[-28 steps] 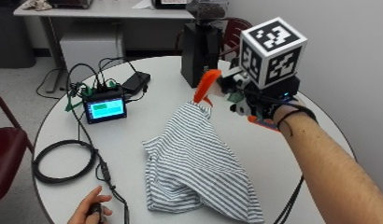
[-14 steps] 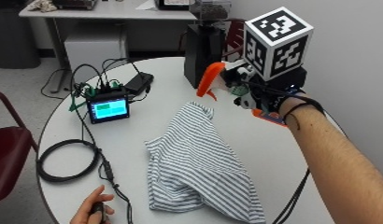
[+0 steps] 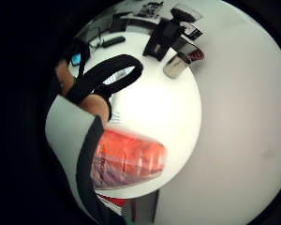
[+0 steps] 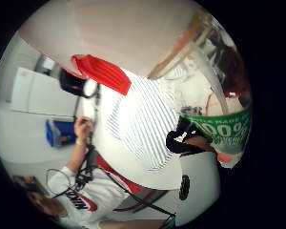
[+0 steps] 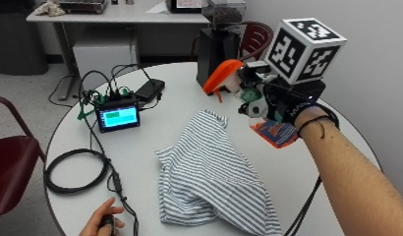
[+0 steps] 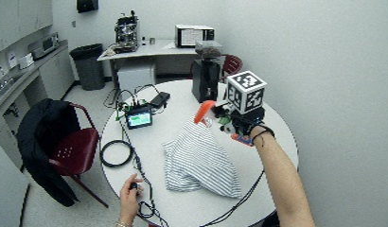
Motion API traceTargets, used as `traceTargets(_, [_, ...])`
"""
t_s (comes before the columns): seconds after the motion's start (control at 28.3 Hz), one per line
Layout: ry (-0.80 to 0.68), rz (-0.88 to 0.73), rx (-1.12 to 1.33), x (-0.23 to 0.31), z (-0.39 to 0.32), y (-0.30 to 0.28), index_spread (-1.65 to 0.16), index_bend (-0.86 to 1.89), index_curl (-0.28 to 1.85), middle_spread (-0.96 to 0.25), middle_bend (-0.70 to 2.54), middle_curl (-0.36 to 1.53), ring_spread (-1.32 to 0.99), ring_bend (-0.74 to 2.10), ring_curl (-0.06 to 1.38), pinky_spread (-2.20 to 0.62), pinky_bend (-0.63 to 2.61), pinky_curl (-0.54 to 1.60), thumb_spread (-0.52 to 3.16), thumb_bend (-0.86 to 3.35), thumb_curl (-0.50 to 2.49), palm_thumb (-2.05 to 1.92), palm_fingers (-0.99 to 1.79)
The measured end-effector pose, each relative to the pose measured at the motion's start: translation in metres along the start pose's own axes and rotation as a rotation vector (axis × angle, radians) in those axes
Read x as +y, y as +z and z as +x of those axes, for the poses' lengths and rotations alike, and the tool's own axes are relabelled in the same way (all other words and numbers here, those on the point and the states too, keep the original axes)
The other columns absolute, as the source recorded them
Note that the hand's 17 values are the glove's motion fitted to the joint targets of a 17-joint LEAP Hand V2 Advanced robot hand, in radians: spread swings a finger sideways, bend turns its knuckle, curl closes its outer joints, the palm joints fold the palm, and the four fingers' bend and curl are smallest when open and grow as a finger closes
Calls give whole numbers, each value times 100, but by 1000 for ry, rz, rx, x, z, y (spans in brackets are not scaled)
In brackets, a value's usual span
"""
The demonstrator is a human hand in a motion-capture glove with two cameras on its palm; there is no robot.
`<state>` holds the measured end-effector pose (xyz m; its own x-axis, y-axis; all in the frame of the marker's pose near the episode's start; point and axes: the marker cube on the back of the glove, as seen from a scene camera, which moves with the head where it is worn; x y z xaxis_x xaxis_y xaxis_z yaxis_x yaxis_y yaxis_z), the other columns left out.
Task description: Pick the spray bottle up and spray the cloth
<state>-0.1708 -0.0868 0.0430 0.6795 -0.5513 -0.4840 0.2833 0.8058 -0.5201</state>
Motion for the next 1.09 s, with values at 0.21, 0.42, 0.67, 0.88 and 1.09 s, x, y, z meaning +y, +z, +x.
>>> traceTargets(0.21, [-70,115,-390,-9,-26,-6,-25,11,30,-15,32,48,-14,51,43,-8,42,37,63,-3,64,99,111])
traceTargets(0.42, [-157,95,-589,-22,-74,36,-25,11,30,-15,33,49,-14,51,43,-8,41,37,62,-3,64,98,110])
traceTargets(0.67, [-188,-9,-803,-24,-120,112,-25,11,30,-15,32,48,-15,51,43,-9,41,37,61,-3,65,98,111])
traceTargets(0.88, [-164,-13,-879,-21,-127,146,-25,12,30,-15,32,49,-16,51,43,-10,38,37,60,-3,66,99,110])
traceTargets(1.09, [-168,25,-883,-25,-121,156,-25,13,31,-14,32,49,-17,51,44,-10,34,38,60,-3,66,99,108])
